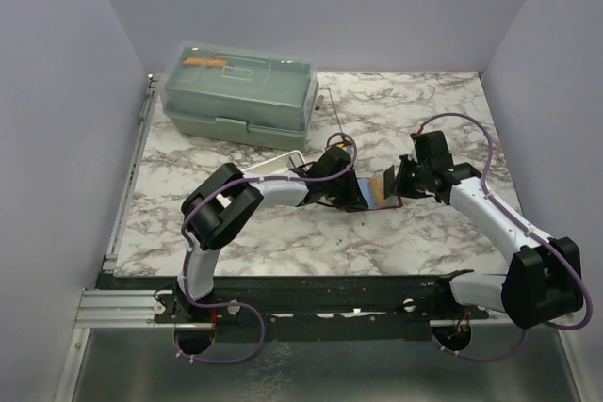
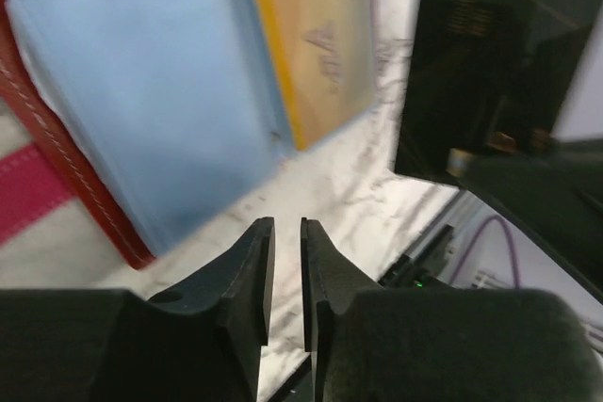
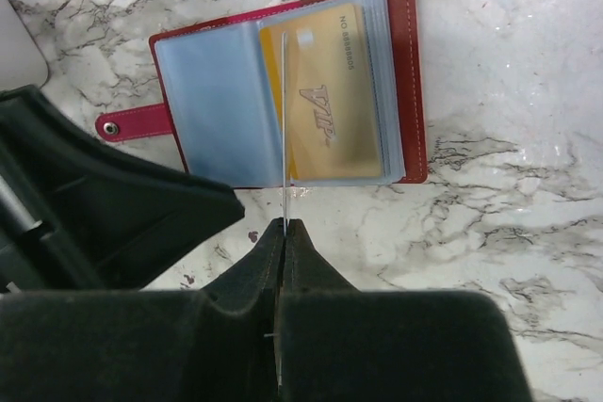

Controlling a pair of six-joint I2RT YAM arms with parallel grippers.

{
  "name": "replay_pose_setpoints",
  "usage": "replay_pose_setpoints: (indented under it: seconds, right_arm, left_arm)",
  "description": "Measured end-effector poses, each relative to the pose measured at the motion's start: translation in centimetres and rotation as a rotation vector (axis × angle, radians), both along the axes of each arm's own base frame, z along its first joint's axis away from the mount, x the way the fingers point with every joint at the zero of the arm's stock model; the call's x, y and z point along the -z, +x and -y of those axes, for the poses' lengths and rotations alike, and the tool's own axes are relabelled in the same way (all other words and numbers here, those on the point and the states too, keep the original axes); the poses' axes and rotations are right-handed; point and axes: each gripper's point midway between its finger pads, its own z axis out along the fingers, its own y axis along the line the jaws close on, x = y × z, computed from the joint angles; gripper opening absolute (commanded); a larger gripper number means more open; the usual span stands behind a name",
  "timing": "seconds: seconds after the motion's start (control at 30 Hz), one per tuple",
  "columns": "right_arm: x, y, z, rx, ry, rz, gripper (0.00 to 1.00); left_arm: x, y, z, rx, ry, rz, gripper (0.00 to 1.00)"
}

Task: Put the credit cards into the card holder
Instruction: Insert the credit card into the card holder.

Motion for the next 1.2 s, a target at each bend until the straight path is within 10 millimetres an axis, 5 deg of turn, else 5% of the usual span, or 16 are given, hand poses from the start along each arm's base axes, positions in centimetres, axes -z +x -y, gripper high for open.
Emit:
replay_pose_setpoints:
  seconds: [0.13, 0.63, 0.93, 1.2]
  right_arm:
    - [0.7, -0.3, -0.4, -0.036, 0.039, -0.021, 0.00]
    - [2.8, -1.7, -2.0, -0.112, 0.283, -0.078, 0.00]
    - [3.5, -1.9, -2.1, -0.112, 0.296, -0.102, 0.00]
    - [4.1, -1.9, -2.1, -0.110, 0.294, -0.117, 0.00]
  left_arm:
    - [2.5, 0.4, -0.8, -0.008, 0.076, -0.040, 0.14]
    - [3.0, 3.3, -4.4, -0.037, 0.096, -0.083, 0.09]
    - [2.4, 2.1, -5.5, 0.004, 0.125, -0.077, 0.24]
    - [-0.7, 1.9, -4.4, 0.056, 0.062, -0.057, 0.29]
